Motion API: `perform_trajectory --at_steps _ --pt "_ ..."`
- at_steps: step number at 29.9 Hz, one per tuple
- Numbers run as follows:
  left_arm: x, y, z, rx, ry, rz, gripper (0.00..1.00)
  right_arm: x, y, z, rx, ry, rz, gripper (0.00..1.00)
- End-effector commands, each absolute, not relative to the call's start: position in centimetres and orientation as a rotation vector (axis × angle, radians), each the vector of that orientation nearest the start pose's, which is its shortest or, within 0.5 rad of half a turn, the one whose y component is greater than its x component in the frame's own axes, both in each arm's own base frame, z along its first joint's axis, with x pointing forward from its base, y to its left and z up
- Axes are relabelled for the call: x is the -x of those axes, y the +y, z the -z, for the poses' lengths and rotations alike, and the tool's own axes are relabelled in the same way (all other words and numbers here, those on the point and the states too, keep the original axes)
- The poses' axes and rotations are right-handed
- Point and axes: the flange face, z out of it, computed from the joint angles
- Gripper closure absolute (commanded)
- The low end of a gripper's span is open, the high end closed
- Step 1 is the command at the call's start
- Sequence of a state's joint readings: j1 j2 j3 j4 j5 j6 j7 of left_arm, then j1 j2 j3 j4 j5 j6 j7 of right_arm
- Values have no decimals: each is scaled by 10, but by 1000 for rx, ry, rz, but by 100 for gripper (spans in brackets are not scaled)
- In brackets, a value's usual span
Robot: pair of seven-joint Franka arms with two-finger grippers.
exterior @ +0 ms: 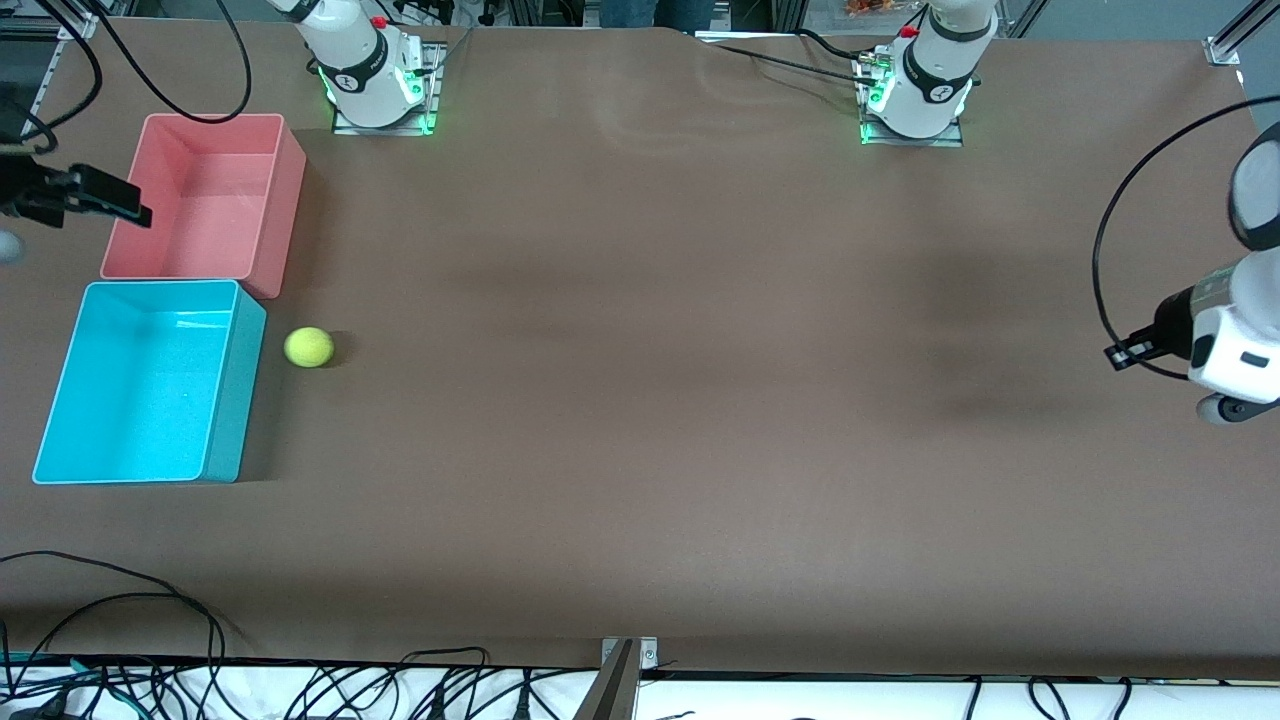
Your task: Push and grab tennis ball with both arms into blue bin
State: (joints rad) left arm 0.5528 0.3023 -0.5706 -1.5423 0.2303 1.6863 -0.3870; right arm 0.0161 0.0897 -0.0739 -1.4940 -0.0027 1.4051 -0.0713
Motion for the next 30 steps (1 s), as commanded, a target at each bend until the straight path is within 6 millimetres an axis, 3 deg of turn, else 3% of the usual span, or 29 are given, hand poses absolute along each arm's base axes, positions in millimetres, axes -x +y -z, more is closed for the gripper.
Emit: perform_trajectory --at_steps 1,5,8,11,15,16,22,30 --pt "-628 45 -528 3068 -277 -160 100 -576 -26 -555 3115 -26 -362 0" --pt "-625 41 -549 3087 -82 -170 94 -584 -19 -515 3108 -44 -397 0" --pt "-626 34 -556 3089 69 -156 68 -586 -1 -486 3114 -62 -393 0" --pt "-626 31 -556 3091 91 -156 60 -585 6 -457 3126 51 -380 0" --pt "-626 34 -557 3094 88 -155 16 -580 38 -429 3141 70 -375 0" --pt "-626 34 -557 3094 88 -155 0 -579 43 -423 3143 80 -380 0" --pt "-626 35 -557 3097 79 -156 0 -573 60 -372 3164 131 -453 0" --pt "-626 36 -559 3097 75 -147 0 -562 48 -314 3295 16 -465 0"
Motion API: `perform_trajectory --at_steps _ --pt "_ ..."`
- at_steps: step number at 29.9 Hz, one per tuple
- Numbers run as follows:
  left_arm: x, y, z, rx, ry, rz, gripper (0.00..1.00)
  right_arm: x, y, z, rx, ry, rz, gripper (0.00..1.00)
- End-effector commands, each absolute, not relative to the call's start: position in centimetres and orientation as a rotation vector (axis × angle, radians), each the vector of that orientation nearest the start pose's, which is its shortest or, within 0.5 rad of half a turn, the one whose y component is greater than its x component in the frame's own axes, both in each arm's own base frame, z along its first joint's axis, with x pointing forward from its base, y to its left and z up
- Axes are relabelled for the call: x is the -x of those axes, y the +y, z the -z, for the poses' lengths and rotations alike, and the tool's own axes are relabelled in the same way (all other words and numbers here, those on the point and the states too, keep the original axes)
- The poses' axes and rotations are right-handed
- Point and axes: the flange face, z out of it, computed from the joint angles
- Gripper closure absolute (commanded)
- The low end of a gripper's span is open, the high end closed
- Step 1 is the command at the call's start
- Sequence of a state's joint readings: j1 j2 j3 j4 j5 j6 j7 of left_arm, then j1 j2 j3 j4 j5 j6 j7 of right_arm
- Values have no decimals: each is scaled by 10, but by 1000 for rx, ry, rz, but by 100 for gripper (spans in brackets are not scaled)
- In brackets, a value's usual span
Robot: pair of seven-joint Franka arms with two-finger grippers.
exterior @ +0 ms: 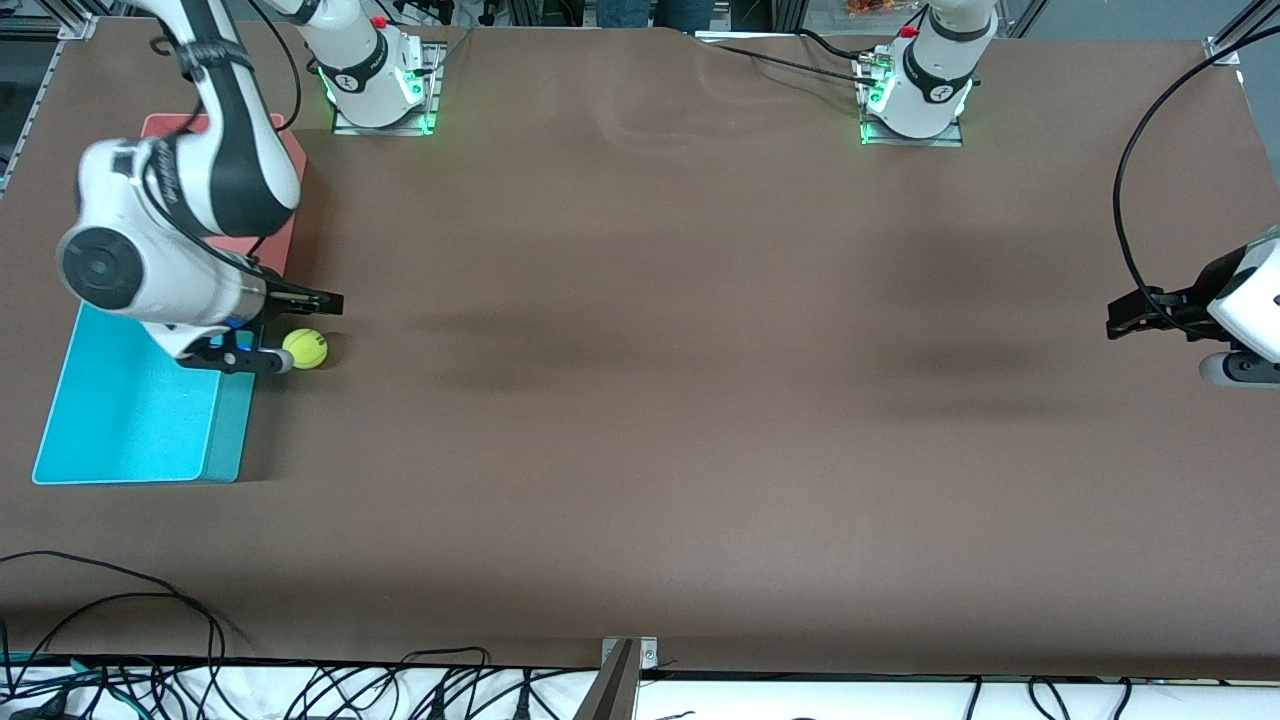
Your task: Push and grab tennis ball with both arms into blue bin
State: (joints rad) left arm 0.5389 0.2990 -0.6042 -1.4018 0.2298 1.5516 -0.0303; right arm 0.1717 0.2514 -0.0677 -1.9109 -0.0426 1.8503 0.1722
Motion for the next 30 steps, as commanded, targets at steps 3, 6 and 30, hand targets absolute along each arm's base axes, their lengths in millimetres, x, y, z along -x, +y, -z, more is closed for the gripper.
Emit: perform_trajectory --at_steps 3,6,30 --pt "-627 37 -562 3095 73 -135 0 -557 45 -296 3311 -10 -441 0" --pt "-628 41 -571 3099 67 -105 0 -554 40 -280 3322 -27 -413 0" --pt "-613 76 -605 3206 -100 -13 0 -568 34 -189 3317 -81 -216 0"
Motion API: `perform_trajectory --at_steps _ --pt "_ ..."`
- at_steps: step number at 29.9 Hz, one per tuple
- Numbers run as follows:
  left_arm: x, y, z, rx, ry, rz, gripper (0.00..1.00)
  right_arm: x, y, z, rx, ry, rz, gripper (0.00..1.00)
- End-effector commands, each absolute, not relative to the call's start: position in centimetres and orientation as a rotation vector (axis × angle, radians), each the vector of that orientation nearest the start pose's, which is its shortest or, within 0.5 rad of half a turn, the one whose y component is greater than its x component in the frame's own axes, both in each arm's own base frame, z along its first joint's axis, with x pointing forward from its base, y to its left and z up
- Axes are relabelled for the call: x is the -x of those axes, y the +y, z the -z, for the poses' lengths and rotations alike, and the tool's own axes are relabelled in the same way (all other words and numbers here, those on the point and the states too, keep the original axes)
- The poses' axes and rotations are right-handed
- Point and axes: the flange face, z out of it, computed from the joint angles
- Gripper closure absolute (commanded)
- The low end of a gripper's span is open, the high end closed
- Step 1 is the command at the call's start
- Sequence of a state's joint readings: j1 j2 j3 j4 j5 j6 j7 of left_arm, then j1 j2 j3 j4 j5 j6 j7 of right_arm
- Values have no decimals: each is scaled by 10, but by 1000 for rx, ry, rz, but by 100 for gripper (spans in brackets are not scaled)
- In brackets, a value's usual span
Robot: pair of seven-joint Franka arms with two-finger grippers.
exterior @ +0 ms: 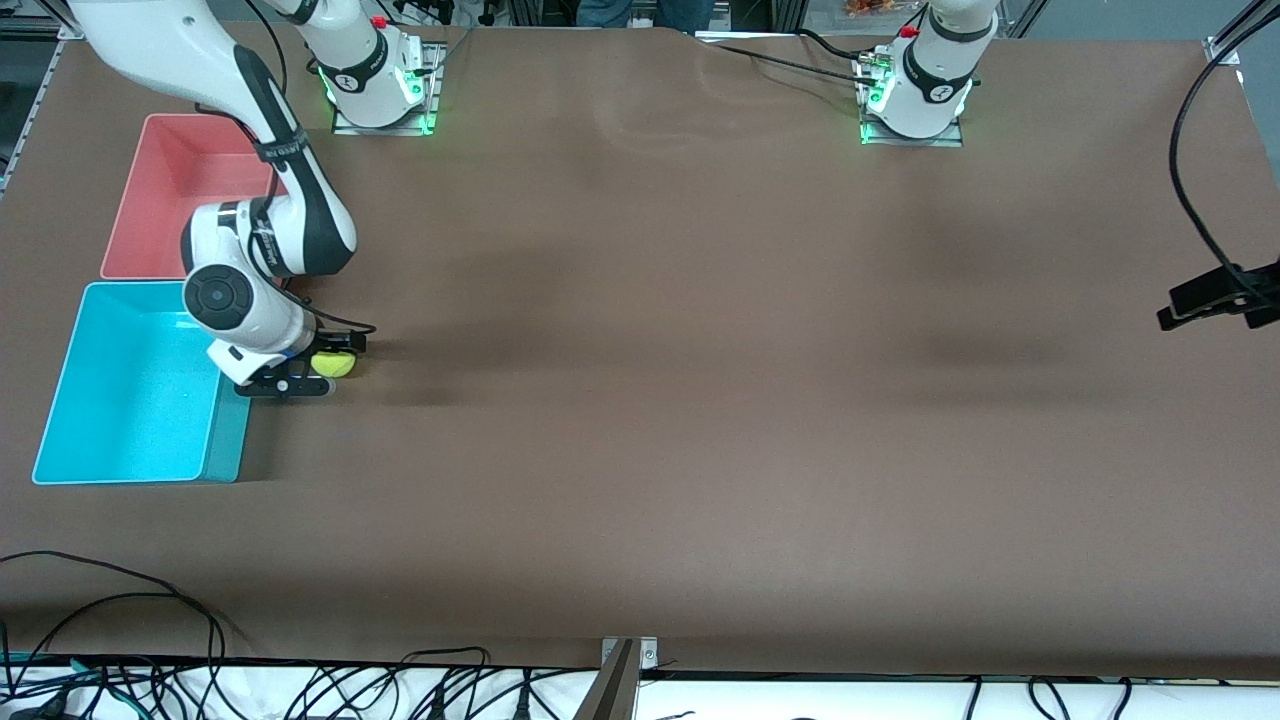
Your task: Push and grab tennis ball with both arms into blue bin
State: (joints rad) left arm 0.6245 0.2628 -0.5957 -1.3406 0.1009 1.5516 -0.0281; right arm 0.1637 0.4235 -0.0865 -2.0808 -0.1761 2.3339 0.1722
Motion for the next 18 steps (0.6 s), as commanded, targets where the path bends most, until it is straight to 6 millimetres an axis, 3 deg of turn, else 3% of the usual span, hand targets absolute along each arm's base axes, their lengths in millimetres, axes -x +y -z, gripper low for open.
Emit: perform_trajectory --at_steps 1,4,6,11,18 --pt "-613 76 -605 3206 -102 -13 0 -569 34 -189 3316 -87 -211 8" --pt "-613 76 -605 3206 -102 -13 0 -567 35 -184 3316 -98 -224 49" --pt "-613 75 -605 3207 -100 -12 0 -569 35 -187 3316 -100 -219 61" --pt "-613 72 -606 3205 -95 -10 0 -576 36 -198 3317 -102 -178 67" --pt "-614 64 -607 3187 -82 3 0 -602 33 -250 3330 -152 -213 67"
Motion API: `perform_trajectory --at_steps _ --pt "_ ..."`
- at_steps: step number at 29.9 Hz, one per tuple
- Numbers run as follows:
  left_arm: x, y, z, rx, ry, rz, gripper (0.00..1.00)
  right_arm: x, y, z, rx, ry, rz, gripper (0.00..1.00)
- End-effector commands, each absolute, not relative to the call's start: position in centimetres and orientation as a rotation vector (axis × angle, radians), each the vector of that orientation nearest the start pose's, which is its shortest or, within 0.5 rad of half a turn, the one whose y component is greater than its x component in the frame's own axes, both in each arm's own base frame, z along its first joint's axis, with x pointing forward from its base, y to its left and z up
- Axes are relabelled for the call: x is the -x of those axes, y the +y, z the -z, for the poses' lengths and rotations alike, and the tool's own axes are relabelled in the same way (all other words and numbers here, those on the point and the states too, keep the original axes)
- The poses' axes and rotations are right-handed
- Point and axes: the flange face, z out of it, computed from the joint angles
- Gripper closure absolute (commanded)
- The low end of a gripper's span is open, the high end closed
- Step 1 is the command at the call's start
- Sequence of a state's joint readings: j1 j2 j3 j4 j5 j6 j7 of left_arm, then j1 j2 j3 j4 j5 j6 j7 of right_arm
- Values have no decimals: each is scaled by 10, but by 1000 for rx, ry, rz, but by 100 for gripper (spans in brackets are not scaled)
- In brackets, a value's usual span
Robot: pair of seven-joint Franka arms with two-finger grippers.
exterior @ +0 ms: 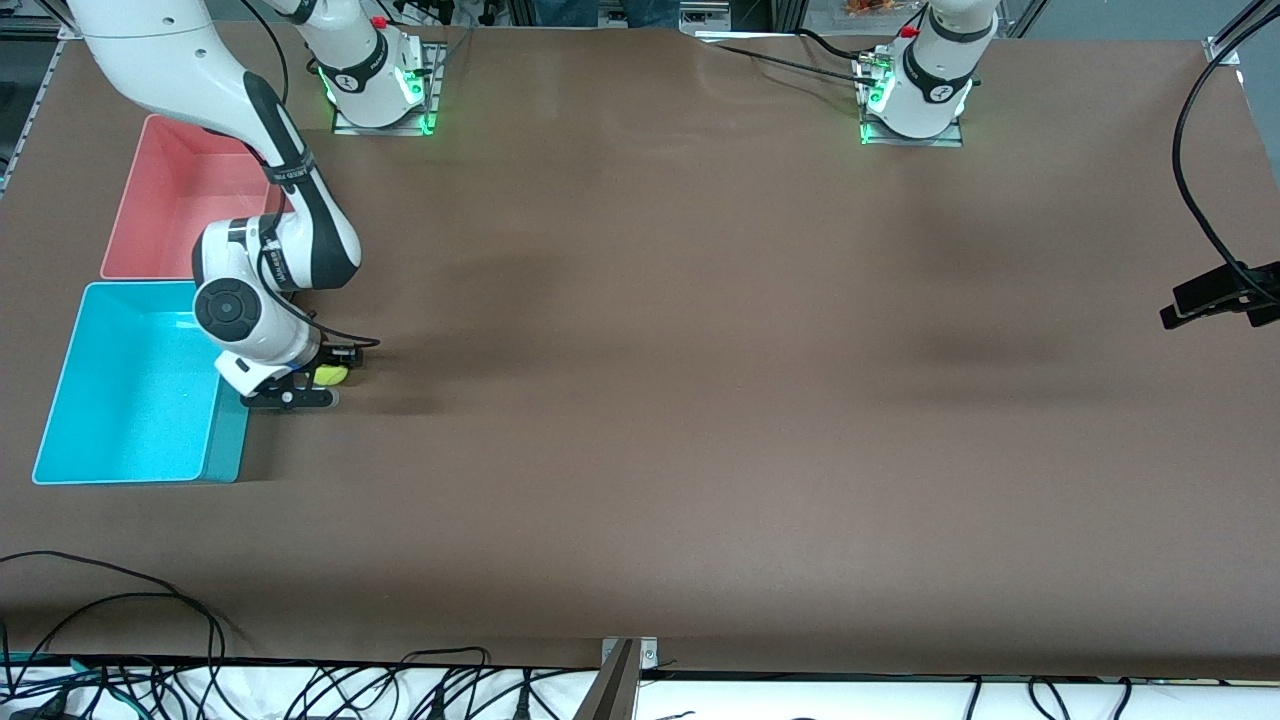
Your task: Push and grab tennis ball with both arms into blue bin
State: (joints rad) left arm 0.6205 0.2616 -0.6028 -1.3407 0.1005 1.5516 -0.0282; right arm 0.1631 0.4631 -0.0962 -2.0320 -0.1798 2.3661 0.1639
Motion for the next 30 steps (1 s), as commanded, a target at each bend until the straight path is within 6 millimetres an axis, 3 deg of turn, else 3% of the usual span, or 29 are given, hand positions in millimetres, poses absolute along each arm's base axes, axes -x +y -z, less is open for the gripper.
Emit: perform_trajectory --at_steps 1,3,7,14,18,25,26,27,28,30 --pt "-613 59 -609 3185 -72 7 0 -606 32 -259 3331 -176 -226 66" --pt "-610 63 -616 3174 -97 24 0 -613 19 -276 3337 -209 -262 66" --pt "-608 43 -618 3124 -86 17 0 -617 -5 -301 3329 -301 -363 65" --pt "-594 42 -624 3174 -154 14 0 -607 -80 -329 3291 -430 -447 65" --pt "-589 36 -625 3183 -161 7 0 -597 -121 -326 3239 -432 -474 64" --pt "-574 26 -617 3192 -130 -31 0 -568 -192 -287 3096 -312 -552 58" --pt "-573 25 -616 3191 -126 -33 0 -566 -198 -281 3076 -297 -551 52" --pt "-573 23 -616 3192 -121 -36 0 -564 -203 -275 3060 -277 -548 34" --pt "-573 21 -614 3192 -114 -41 0 -562 -205 -271 3043 -249 -545 3" --pt "-573 18 -614 3191 -107 -42 0 -561 -206 -266 3012 -207 -530 0"
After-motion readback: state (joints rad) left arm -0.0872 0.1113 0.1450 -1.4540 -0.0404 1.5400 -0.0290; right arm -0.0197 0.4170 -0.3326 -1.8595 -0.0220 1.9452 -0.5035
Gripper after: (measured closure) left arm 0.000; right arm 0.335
